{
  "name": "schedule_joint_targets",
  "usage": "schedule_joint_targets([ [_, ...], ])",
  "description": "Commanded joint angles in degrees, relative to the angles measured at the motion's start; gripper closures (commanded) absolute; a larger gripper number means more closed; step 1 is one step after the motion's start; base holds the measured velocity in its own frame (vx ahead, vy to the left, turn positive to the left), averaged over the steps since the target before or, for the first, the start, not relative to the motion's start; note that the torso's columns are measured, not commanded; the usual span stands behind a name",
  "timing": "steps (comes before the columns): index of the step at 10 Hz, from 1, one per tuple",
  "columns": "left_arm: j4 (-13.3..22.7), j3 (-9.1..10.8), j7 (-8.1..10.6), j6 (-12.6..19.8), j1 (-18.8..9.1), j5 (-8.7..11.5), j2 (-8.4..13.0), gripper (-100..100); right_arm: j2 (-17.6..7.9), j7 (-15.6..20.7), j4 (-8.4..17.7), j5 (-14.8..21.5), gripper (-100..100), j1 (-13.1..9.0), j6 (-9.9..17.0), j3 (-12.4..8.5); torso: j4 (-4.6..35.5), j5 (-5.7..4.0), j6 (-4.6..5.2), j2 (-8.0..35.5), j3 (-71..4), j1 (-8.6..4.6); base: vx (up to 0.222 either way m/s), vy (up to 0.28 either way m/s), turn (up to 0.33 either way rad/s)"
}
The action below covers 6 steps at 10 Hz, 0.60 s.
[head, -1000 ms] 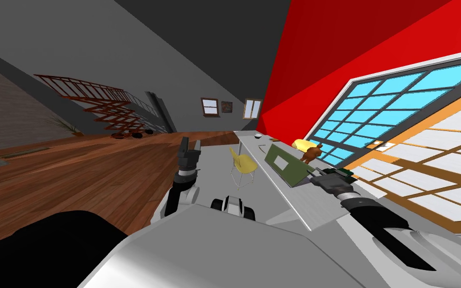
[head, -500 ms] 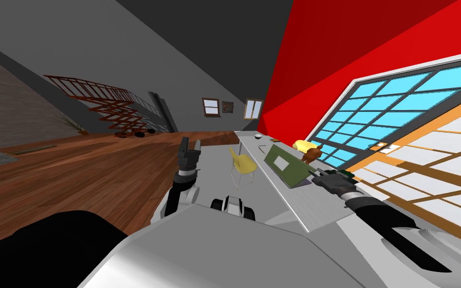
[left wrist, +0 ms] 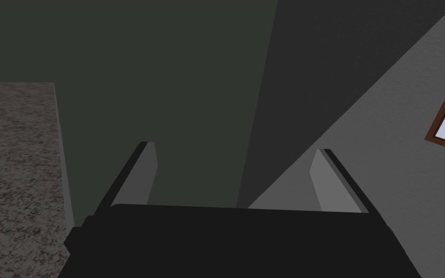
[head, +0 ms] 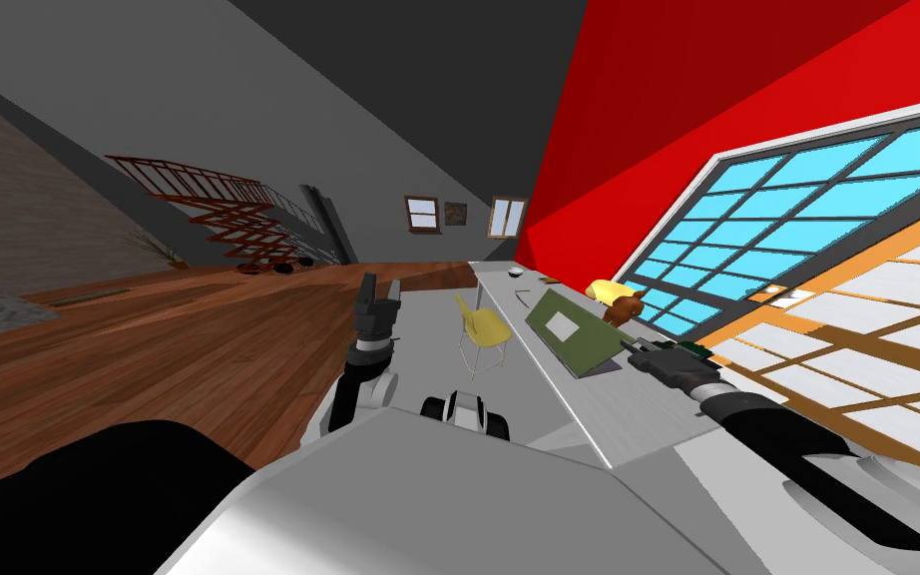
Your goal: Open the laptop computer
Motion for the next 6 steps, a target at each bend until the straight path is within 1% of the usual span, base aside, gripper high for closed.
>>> schedule_joint_targets([
  [1, 0.0, 0.0, 0.0, 0.0, 0.0, 0.0, 0.0, 0, -1.02, -1.37, 0.28, -0.9, 100, 0.26, 0.23, 0.13, 0.0, 0.03, -0.04, 0.04, 0.03, 0.14, 0.002, -0.024, 0.0],
  [2, 0.0, 0.0, 0.0, 0.0, 0.0, 0.0, 0.0, 0, -2.06, -4.6, 0.9, -3.15, 100, 0.97, -0.29, 1.01, 0.06, 0.11, -0.06, 0.11, 0.07, 0.31, 0.028, -0.085, 0.041],
  [3, 0.0, 0.0, 0.0, 0.0, 0.0, 0.0, 0.0, 0, -2.06, -4.6, 0.9, -3.15, 100, 0.97, -0.29, 1.01, 0.02, 0.05, -0.16, 0.02, 0.03, 0.14, 0.022, -0.094, 0.058],
  [6, 0.0, 0.0, 0.0, 0.0, 0.0, 0.0, 0.0, 0, -3.42, -8.88, 1.75, -6.31, 100, 2.1, -1.23, 2.52, -0.02, 0.0, -0.16, -0.08, -0.04, 0.11, 0.02, -0.089, 0.053],
])
